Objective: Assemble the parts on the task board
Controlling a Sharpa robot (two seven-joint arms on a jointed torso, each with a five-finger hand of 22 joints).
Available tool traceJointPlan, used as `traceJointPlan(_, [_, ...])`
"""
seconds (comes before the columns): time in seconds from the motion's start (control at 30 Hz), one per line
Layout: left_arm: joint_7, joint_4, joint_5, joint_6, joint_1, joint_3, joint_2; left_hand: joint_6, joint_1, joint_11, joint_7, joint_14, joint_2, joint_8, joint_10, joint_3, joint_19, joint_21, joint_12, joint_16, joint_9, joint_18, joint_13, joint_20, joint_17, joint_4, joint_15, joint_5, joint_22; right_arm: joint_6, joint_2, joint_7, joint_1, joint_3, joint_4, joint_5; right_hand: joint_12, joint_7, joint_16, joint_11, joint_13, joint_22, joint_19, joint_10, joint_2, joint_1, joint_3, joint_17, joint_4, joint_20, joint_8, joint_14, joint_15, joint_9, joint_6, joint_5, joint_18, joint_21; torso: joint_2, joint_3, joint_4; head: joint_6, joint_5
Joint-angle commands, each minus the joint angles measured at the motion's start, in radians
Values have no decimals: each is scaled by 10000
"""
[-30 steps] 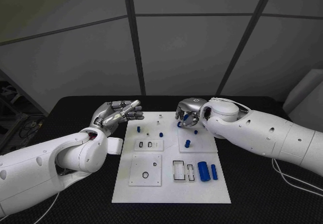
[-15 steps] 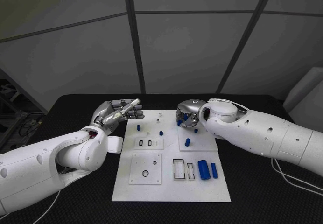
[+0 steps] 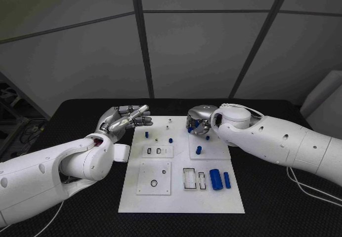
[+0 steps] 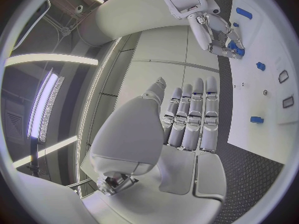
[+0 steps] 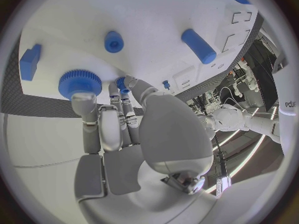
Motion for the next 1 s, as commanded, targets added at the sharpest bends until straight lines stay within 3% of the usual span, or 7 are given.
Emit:
traceJointPlan(0.03, [-38, 15, -88, 141, 16, 11, -4, 2, 31, 54, 71, -48, 64, -44, 16, 62, 89, 69, -29, -57, -10, -20, -5, 5, 15, 5, 27, -38, 6, -556, -14, 173, -19, -28, 19, -56, 112, -38, 111, -57, 63, 244, 167, 250, 85, 251, 216, 69, -78, -16, 146, 478, -132, 87, 252, -157, -208, 177, 14, -4, -5, 11, -13])
traceJointPlan(0.17, [-61, 9, -88, 143, 16, 11, 5, -2, 19, 59, 79, -43, 63, -51, 11, 61, 92, 68, -39, -62, -11, -21, -6, 5, 21, 7, 29, -48, 6, -1565, -85, 416, -23, -27, 162, 105, 242, -107, 174, -166, 165, 542, 282, 588, 218, 368, 454, 125, -173, -78, 319, 475, -228, 187, 601, -232, -252, 396, 7, -7, 8, 23, -10])
traceJointPlan(0.43, [-93, -22, -88, 174, 16, 11, -12, -6, 13, 63, 85, -40, 60, -56, 6, 61, 94, 68, -45, -66, -11, -21, -6, 5, 24, 6, 30, -54, 5, -2719, -207, 428, -26, -22, 476, 367, 223, -116, 215, -181, 198, 631, 292, 625, 173, 287, 498, 170, -171, -96, 344, 475, -246, 224, 665, -272, -267, 472, 14, -25, 1, 98, 11])
traceJointPlan(0.63, [-85, -57, -88, 170, 16, 11, -3, -11, 11, 66, 89, -39, 55, -62, 2, 61, 96, 67, -52, -71, -12, -21, -6, 6, 27, 2, 32, -62, 5, -2910, 92, 239, -22, -19, 235, 413, 197, -117, 236, -178, 204, 654, 287, 609, 141, 230, 498, 194, -154, -97, 335, 477, -242, 232, 657, -301, -270, 493, 43, -14, 16, 183, 45])
traceJointPlan(0.83, [-81, -68, -88, 168, 16, 11, 24, -11, 11, 66, 89, -39, 55, -62, 2, 61, 96, 67, -52, -71, -12, -21, -6, 6, 27, 2, 32, -62, 5, -3049, 700, 70, -19, -20, -399, 424, 160, -111, 240, -168, 207, 665, 273, 574, 126, 167, 506, 185, -124, -95, 311, 473, -233, 233, 623, -322, -271, 506, 49, -34, 47, 191, 53])
traceJointPlan(1.0, [-77, -79, -88, 172, 16, 11, 60, -11, 11, 66, 89, -39, 55, -62, 2, 61, 96, 67, -52, -71, -12, -21, -6, 6, 27, 2, 32, -62, 5, -3145, 1187, 55, -18, -20, -924, 455, 127, -104, 258, -158, 207, 690, 272, 538, 122, 135, 526, 208, -110, -91, 287, 475, -225, 233, 588, -323, -275, 524, 65, -23, 47, 204, 98])
